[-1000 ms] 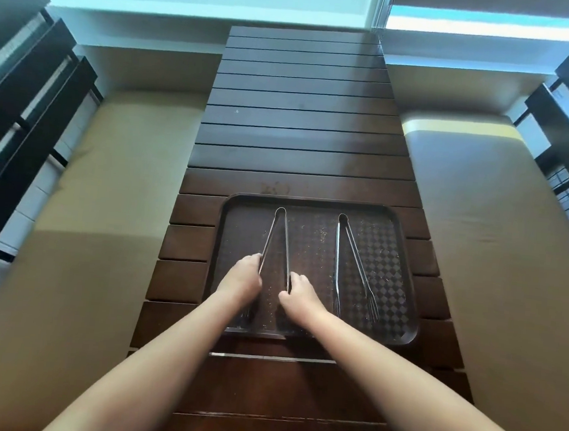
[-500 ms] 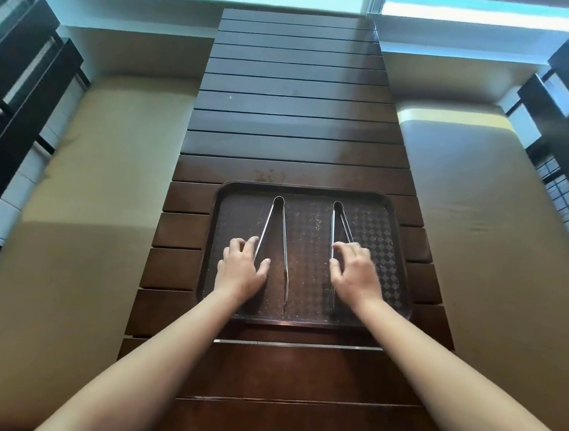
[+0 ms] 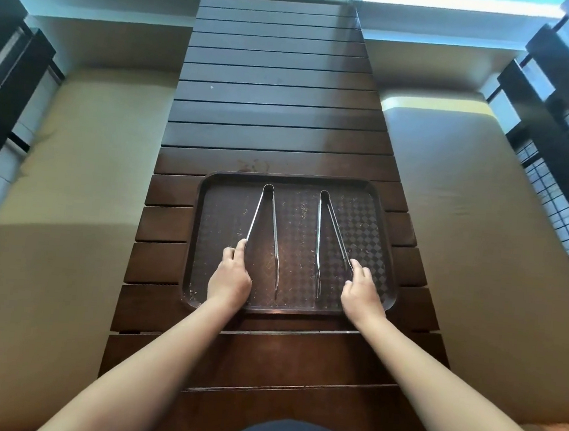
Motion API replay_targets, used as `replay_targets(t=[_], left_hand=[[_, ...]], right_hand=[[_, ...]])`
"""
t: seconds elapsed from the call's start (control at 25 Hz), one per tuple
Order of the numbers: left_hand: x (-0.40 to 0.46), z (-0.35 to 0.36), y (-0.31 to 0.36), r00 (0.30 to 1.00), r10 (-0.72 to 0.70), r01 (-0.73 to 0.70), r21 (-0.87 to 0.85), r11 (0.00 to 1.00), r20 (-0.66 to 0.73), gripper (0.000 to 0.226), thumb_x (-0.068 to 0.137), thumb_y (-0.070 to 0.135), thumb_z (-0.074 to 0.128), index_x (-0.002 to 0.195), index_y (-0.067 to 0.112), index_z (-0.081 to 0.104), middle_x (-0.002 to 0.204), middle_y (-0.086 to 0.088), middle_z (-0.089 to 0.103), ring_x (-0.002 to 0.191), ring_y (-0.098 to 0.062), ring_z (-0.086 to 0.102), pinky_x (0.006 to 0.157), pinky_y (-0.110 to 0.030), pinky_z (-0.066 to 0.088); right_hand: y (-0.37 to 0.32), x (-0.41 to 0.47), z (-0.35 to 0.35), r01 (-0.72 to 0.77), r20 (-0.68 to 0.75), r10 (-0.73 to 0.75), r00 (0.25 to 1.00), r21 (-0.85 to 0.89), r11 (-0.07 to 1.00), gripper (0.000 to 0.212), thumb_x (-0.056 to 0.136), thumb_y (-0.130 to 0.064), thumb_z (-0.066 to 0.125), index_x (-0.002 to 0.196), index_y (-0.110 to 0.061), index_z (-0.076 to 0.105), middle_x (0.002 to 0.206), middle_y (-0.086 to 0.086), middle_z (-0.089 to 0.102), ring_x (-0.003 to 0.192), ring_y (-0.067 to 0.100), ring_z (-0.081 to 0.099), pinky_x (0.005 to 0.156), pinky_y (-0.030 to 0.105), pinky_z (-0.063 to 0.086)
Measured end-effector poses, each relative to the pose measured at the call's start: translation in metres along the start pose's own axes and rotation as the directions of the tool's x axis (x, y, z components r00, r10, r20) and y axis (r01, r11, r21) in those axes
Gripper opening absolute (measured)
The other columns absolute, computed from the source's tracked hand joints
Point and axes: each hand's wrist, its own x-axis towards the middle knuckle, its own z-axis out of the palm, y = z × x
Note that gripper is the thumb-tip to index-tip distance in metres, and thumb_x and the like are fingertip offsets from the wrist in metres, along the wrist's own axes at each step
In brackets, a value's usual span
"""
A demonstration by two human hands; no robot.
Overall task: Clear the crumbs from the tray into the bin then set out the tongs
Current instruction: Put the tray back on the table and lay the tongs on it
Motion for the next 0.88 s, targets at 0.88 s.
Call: replay_targets(t=[0.88], left_hand=[[-0.005,0.008,0.007,0.999,0.047,-0.048,0.071,0.996,0.017,0.058,0.093,0.005,0.035,0.148,0.016,0.019,0.141,-0.011,0.033,0.09,-0.036,0.06,0.072,-0.038,0.045]], right_hand=[[-0.004,0.007,0.005,-0.012,-0.081,0.019,0.997,0.076,0.997,0.045,0.095,-0.006,0.031,0.14,-0.008,0.036,0.136,0.011,0.041,0.116,0.029,0.049,0.094,0.034,0.039]])
